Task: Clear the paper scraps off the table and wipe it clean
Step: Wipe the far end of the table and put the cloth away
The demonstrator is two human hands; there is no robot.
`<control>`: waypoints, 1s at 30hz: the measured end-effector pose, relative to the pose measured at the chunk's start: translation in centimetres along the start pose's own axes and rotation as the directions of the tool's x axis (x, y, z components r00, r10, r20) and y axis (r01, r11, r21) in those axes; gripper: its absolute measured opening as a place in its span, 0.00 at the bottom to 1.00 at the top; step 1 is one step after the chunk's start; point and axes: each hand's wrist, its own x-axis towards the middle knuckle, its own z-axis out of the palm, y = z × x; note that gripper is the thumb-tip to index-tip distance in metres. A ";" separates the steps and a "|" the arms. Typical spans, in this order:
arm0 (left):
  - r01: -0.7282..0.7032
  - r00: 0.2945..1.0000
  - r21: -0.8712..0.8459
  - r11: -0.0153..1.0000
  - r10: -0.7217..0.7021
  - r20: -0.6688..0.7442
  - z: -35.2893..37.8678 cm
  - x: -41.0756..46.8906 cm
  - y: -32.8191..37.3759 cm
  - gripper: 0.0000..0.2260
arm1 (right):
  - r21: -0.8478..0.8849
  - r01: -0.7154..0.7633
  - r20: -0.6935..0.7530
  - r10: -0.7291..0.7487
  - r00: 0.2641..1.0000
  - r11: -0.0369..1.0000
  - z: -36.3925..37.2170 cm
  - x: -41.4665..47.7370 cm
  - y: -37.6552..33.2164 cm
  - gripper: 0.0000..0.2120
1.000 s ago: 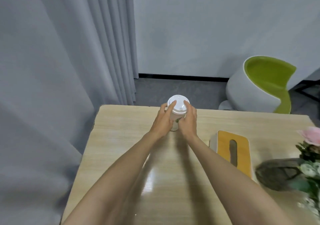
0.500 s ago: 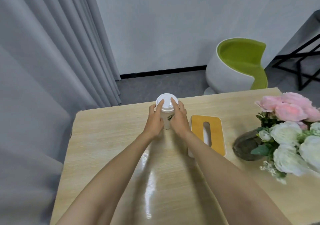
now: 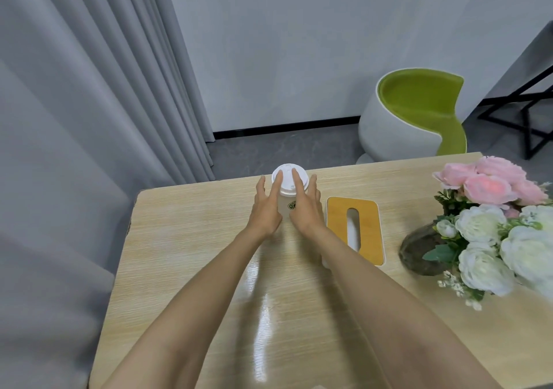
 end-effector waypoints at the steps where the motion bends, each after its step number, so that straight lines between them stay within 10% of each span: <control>1: -0.001 1.000 0.010 1.000 0.001 0.000 0.0 -0.1 0.1 0.46 | -0.002 0.000 -0.006 0.000 1.000 1.000 0.0 -0.1 0.0 0.42; 18: 0.127 0.979 0.382 0.915 -0.053 -0.198 11.5 -14.6 2.3 0.29 | -0.198 0.215 -0.016 -0.222 0.975 0.956 0.5 -17.2 14.6 0.36; 30: -0.281 0.919 0.505 0.816 0.077 0.386 33.0 -24.0 12.5 0.24 | -0.129 -0.245 0.060 0.254 0.965 0.961 -7.1 -28.2 35.4 0.24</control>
